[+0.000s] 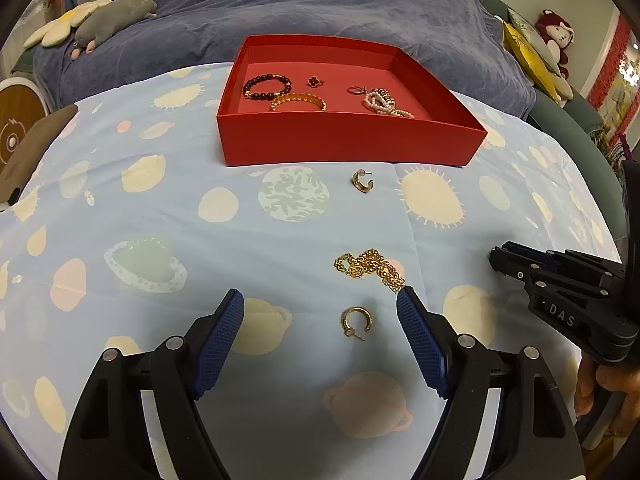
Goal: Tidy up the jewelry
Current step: 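Grasp a gold hoop earring with the left tool while the right tool holds the chain, then lower the hoop earring and chain into the red box and open both tools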
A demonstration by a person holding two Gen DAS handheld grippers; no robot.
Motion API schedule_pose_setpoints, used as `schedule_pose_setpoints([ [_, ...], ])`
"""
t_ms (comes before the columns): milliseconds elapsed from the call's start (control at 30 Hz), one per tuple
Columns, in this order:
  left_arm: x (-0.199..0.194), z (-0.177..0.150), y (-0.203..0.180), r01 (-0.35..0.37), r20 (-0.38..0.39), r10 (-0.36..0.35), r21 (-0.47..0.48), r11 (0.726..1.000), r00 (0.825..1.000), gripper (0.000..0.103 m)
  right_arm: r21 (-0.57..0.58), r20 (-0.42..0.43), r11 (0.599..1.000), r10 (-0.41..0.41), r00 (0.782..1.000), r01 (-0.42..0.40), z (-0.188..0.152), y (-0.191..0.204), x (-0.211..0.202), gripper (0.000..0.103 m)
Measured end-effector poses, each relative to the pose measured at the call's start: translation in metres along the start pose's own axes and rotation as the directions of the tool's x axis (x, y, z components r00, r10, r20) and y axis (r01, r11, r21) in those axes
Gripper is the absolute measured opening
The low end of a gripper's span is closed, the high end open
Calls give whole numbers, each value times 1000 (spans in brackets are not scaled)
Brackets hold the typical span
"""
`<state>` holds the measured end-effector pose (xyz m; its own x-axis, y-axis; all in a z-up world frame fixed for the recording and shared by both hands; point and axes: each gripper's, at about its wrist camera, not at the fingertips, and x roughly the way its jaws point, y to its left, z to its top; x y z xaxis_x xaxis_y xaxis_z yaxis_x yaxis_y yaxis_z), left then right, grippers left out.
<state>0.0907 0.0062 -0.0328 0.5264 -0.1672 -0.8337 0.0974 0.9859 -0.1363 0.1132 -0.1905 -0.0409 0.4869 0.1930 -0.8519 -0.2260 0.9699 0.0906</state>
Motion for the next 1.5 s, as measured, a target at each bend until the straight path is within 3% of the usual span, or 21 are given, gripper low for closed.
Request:
schedule_pose_setpoints([
  [67,1,1,-3,2,3,-2,6,1000,1000,76,16,-5,999,29,1000,-29,0,0,-4,5],
  [333,15,9,-18,11,10,-12,24,1000,1000,75,34,38,997,70,997,-71,9,3,-26,5],
  [400,19,9,-20,13,9,-13,32,999,1000,70,35,39,996,77,996,-79,9,3,-28,5],
  [600,28,10,-25,0,21,-2,60,998,1000,51,47,40,995,87,995,-89,9,-1,-29,5],
  [800,31,10,-30,-18,38,15,95,995,999,12,56,36,995,84,996,-86,8,-4,-29,5],
  [1067,18,15,-24,17,45,-21,75,997,999,7,77,62,993,82,995,-87,13,-11,-38,5],
  [1500,-46,37,0,89,160,-90,8,996,983,7,88,132,989,107,985,-119,29,-5,-63,5],
])
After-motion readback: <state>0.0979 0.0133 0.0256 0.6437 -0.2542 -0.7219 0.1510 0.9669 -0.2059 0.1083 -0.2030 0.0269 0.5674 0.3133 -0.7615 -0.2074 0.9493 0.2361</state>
